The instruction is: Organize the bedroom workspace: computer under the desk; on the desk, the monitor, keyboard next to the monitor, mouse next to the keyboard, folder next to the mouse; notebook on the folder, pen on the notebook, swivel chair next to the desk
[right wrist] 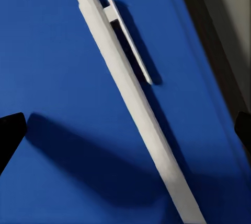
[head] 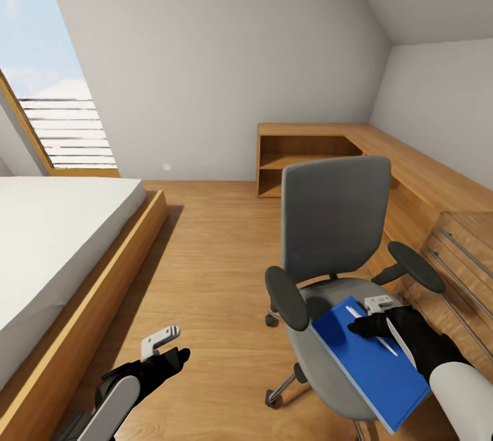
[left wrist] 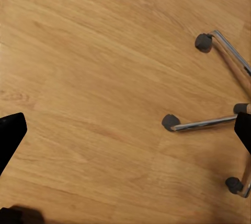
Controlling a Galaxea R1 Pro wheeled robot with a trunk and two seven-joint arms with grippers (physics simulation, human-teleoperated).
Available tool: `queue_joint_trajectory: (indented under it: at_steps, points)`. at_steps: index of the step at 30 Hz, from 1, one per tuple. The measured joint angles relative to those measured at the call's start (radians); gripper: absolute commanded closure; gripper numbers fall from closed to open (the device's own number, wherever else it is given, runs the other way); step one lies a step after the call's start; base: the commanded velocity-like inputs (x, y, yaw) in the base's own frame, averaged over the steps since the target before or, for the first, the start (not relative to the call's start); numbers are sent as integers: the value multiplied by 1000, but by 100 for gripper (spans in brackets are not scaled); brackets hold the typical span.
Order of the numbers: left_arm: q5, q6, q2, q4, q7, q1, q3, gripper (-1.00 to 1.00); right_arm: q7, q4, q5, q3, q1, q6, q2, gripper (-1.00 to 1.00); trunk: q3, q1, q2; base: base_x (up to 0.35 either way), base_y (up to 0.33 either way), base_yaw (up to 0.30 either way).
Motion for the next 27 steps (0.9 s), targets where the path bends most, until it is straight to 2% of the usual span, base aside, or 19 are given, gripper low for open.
queue_joint_trajectory:
  at_steps: [15,16,27]
  points:
    - [1,1,0,0,-1,0,1,-100,0,0,0,0,0,0,0,-100,0,0,0,0,0,0]
    - [1,1,0,0,-1,0,1,-100,0,0,0,0,0,0,0,100,0,0,0,0,0,0]
    - [1,1,0,1,-1,0,0,-100,2,2,-8,-1,0,1,-1,100,0,0,0,0,0,0]
